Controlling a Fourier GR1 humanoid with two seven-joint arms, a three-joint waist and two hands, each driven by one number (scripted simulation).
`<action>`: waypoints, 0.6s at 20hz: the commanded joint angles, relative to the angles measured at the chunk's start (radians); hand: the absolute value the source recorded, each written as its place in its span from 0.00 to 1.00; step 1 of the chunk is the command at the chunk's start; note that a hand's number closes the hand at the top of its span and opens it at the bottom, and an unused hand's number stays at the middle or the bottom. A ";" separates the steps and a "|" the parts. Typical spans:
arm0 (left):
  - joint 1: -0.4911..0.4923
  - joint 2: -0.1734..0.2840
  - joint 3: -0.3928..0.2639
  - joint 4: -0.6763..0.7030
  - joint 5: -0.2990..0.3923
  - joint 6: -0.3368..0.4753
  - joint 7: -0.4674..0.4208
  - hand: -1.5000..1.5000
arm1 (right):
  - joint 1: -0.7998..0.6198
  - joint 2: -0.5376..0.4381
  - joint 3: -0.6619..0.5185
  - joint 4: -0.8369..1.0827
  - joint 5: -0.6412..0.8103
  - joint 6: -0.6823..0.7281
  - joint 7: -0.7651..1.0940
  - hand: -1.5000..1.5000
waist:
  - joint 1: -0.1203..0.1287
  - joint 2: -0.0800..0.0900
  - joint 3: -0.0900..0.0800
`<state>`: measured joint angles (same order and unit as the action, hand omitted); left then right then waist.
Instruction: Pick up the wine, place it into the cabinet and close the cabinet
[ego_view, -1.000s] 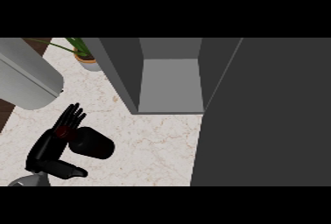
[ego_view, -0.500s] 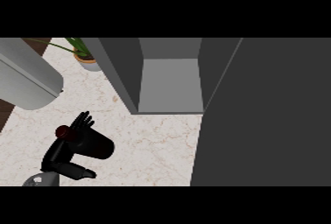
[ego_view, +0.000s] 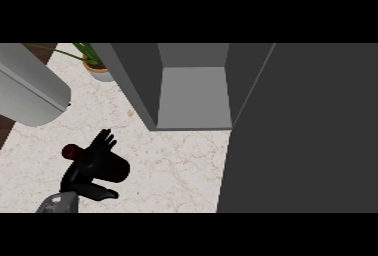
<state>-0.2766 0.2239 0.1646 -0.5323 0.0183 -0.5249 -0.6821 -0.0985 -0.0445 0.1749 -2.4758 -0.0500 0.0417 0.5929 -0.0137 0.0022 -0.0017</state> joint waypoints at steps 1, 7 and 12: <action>-0.032 -0.008 0.002 0.046 0.012 -0.090 -0.094 0.00 | -0.003 -0.005 -0.010 -0.063 -0.034 0.000 0.034 0.00 | 0.004 -0.001 0.000; -0.057 -0.025 -0.026 0.090 -0.014 -0.072 -0.155 0.00 | -0.041 0.014 -0.005 -0.006 -0.020 -0.012 0.020 0.00 | 0.004 0.001 0.000; -0.064 -0.043 -0.039 0.116 -0.022 -0.056 -0.187 0.00 | 0.047 0.023 0.025 -0.041 -0.005 0.006 -0.021 0.00 | 0.002 0.000 0.001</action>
<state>-0.3340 0.1989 0.1336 -0.4373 0.0012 -0.5040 -0.7616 -0.1074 -0.0320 0.1819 -2.4690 -0.0445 0.0423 0.5900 -0.0112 0.0022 -0.0015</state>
